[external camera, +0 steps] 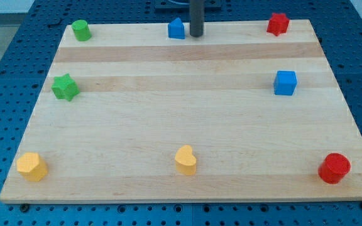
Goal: Move red star towards top center
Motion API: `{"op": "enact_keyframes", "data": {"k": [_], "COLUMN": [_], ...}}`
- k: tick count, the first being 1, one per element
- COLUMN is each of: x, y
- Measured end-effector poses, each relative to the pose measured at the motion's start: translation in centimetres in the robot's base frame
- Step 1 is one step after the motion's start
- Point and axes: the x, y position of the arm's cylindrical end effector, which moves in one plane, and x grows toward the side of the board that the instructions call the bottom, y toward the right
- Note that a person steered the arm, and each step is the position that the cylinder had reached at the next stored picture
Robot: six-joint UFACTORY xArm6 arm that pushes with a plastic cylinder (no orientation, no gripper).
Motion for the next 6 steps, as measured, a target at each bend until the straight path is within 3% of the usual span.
{"op": "enact_keyframes", "data": {"k": [2,4,6], "x": [3.6,3.4,-4.5], "y": [4.3,17.7,24.3]}}
